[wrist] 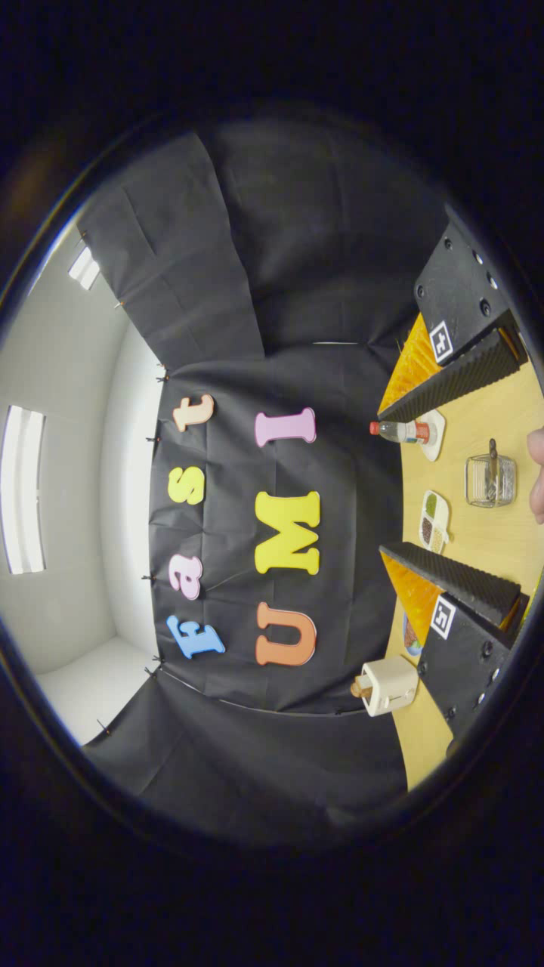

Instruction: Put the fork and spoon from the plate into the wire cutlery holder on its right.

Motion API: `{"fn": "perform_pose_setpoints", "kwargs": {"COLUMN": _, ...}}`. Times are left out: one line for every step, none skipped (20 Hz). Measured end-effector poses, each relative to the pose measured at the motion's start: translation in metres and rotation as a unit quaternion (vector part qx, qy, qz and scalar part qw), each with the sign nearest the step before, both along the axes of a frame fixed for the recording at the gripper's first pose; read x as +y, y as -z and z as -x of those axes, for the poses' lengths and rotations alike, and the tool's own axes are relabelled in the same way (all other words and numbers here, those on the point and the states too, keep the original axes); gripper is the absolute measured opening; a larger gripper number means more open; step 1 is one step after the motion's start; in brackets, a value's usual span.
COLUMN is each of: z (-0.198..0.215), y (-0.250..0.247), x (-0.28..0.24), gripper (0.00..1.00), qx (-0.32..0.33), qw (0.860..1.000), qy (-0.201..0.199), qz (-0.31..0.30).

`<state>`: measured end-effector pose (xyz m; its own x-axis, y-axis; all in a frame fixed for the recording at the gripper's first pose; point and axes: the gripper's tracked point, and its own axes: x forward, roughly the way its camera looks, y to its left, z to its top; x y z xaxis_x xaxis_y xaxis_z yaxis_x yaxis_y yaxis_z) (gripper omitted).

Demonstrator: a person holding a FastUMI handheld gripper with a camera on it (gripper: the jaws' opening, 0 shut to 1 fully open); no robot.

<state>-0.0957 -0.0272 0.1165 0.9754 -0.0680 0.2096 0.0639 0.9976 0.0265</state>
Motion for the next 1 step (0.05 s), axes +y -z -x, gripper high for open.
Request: {"fn": "perform_pose_setpoints", "kwargs": {"z": 0.0005, "y": 0.0014, "x": 0.0017, "gripper": 0.95, "qx": 0.0, "qw": 1.0, "qy": -0.002, "qz": 0.002}}
